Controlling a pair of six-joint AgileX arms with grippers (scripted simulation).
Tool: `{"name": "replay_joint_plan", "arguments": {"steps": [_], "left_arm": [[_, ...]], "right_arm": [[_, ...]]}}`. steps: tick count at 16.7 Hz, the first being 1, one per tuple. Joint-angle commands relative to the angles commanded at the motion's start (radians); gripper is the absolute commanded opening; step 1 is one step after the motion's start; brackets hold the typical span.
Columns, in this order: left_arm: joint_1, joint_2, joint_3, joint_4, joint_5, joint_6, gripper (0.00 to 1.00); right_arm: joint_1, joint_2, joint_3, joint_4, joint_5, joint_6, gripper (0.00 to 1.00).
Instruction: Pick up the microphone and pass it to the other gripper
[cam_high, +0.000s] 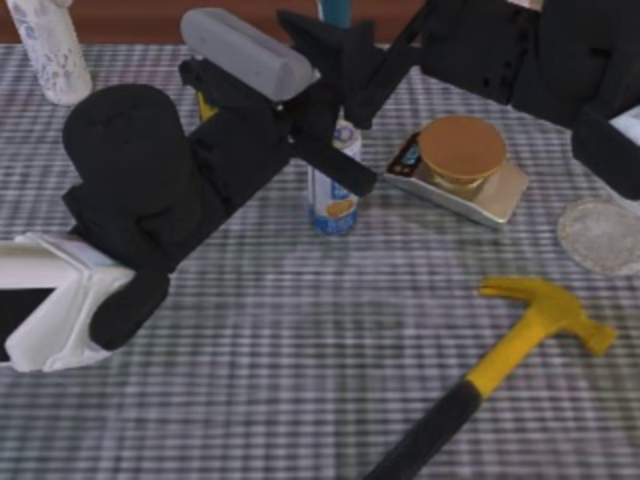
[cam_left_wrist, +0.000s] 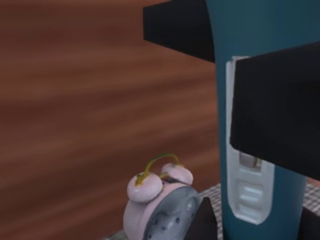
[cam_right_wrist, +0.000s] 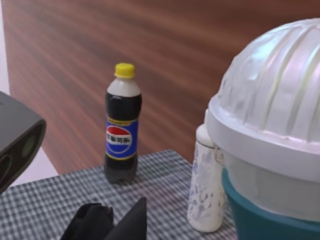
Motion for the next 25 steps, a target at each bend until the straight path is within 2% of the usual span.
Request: {"name": "replay_joint_plan", "arguments": {"steps": [2, 15, 24, 25], "left_arm": [[0.0, 0.0, 0.0, 0.0, 0.0, 0.0, 0.0], [0.0, 0.0, 0.0, 0.0, 0.0, 0.0, 0.0], [0.0, 0.0, 0.0, 0.0, 0.0, 0.0, 0.0], [0.0, 0.0, 0.0, 0.0, 0.0, 0.0, 0.08]], "right_arm": [[0.0, 0.0, 0.0, 0.0, 0.0, 0.0, 1.0], [0.0, 0.0, 0.0, 0.0, 0.0, 0.0, 0.02], [0.0, 0.0, 0.0, 0.0, 0.0, 0.0, 0.0], [0.0, 0.0, 0.0, 0.0, 0.0, 0.0, 0.0]]}}
